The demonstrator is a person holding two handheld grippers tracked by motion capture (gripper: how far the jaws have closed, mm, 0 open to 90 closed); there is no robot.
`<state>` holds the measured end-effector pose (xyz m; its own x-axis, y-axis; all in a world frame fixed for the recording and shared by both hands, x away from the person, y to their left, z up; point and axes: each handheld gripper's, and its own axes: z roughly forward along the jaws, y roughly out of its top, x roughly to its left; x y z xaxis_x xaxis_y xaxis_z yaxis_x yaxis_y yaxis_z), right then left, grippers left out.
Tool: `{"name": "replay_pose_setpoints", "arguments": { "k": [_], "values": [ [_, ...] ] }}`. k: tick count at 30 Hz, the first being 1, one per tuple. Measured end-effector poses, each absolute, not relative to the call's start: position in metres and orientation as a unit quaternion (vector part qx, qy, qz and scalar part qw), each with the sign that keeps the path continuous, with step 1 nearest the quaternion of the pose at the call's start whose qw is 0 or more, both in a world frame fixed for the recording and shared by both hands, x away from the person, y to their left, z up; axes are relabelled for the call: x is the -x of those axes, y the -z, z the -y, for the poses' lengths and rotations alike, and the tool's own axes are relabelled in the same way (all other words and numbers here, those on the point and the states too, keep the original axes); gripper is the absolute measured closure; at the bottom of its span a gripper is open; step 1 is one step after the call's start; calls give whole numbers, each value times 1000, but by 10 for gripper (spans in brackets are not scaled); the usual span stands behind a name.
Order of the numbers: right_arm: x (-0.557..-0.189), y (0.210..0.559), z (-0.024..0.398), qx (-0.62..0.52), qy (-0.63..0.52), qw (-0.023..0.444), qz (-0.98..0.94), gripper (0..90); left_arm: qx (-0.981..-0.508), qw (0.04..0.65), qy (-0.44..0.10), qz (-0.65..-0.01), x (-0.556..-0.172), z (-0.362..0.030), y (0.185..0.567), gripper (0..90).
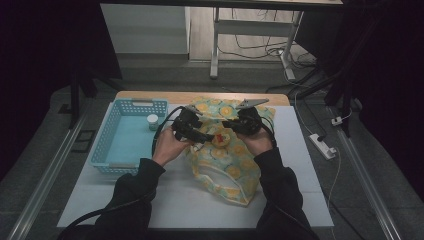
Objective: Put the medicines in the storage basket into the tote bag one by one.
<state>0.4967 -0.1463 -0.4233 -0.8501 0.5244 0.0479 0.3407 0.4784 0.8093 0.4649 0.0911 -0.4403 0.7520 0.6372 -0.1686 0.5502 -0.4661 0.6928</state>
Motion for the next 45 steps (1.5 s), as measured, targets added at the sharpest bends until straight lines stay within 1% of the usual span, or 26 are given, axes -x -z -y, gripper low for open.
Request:
{"name": "replay_pose_setpoints", "arguments": {
  "k": [6,13,17,25,29,35,45],
  "values": [
    [-497,423,146,-254,-442,104,-854,892,-847,384,-60,-362,-463,-106,436,116],
    [-497,423,147,-255,-443,104,-853,892,-840,394,-48,-370,-464,-123,436,42],
    [-497,423,147,-256,-443,103,-853,892,-835,403,-46,-373,-464,-135,437,22],
    [-497,424,147,-254,-442,104,-854,892,-835,399,-58,-375,-463,-154,435,3],
    [-497,424,147,-255,-441,103,-854,893,-827,409,-54,-382,-463,-166,437,0],
    [-497,424,147,-254,-441,103,-854,892,-821,410,-63,-393,-464,-182,439,0],
    [-497,424,147,-254,-442,103,-854,892,-822,396,-84,-400,-465,-207,439,0]
  ]
}}
